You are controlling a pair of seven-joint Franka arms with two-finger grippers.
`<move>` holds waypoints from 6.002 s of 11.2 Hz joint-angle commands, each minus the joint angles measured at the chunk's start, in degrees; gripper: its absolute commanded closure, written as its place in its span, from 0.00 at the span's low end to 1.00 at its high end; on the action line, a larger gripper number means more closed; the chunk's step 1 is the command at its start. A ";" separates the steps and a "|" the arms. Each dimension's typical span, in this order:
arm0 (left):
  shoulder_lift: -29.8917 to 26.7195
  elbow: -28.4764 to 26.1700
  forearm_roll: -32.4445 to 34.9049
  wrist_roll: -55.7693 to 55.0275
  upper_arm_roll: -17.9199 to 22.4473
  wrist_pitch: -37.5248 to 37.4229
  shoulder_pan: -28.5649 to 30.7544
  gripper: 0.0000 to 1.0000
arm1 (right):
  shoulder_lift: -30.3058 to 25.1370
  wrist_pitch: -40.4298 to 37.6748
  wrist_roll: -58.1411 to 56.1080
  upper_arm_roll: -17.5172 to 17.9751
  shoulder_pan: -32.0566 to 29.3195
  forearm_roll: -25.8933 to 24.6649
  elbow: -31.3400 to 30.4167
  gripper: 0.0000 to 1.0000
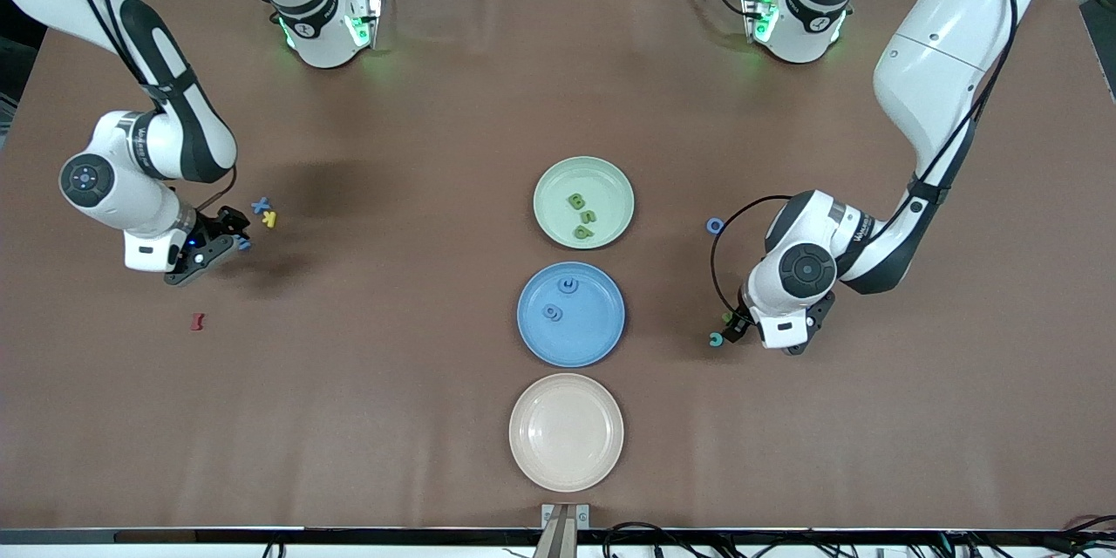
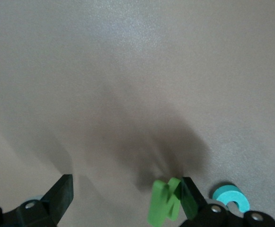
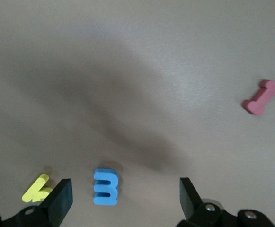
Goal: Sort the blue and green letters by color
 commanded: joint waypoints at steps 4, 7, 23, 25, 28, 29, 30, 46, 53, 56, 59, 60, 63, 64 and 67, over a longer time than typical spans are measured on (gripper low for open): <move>0.74 0.43 1.64 -0.05 0.07 1.04 -0.85 0.00 | 2.13 6.81 -0.57 0.85 -2.16 -0.54 -3.63 0.00; 0.65 0.61 1.29 -0.58 -0.02 1.39 -1.38 0.00 | 2.14 7.08 -1.10 0.85 -2.86 -0.62 -4.34 0.01; 1.88 0.52 1.55 0.12 0.77 7.28 -0.77 0.00 | 1.61 4.88 16.24 3.13 12.40 20.38 2.15 1.00; 1.88 0.52 1.55 0.12 0.77 7.45 -0.77 0.00 | 2.48 4.79 27.76 3.13 17.67 20.47 5.31 1.00; 1.88 0.34 1.55 -0.49 0.77 7.81 -0.77 0.00 | 5.99 3.22 40.17 3.31 24.97 22.74 12.77 1.00; 1.88 0.26 1.47 -0.58 0.77 8.07 -0.77 0.00 | 7.66 3.21 43.34 3.31 27.52 24.41 15.75 1.00; 1.88 0.26 1.47 -0.75 0.77 8.16 -0.85 0.00 | 9.07 3.30 45.90 3.31 29.63 25.99 18.66 1.00; -4.54 0.08 0.68 -18.05 -12.49 -3.43 -3.56 1.00 | 25.61 9.72 57.71 5.95 46.53 30.05 44.53 0.00; -2.87 -0.09 0.50 -24.31 -12.67 -4.41 -16.05 0.50 | 16.83 6.21 38.50 5.68 37.15 29.87 27.68 0.00; -3.65 0.25 0.94 -23.44 -12.41 -8.44 -15.19 0.00 | 11.38 3.57 30.56 5.51 31.08 29.26 20.29 0.00; -6.11 1.48 1.55 -22.82 -12.32 -9.07 -11.76 0.00 | 7.16 -0.27 26.24 5.16 24.40 20.41 16.05 0.00; -7.42 2.09 1.64 -22.12 -11.97 -9.07 -9.58 0.00 | 5.67 -3.78 26.15 5.07 22.55 16.47 15.79 0.00; -10.85 3.77 1.64 -15.27 -12.06 -9.42 -4.47 0.00 | 2.32 -11.88 25.71 5.16 18.15 7.04 15.00 0.00; -12.17 3.60 1.64 -13.34 -12.06 -11.68 -3.94 0.00 | 1.01 -12.08 23.53 5.16 16.31 4.93 13.69 0.00; -15.25 3.77 0.50 -5.88 -12.58 -16.78 -2.97 0.00 | -2.68 -11.55 11.68 5.16 9.55 3.95 8.77 0.00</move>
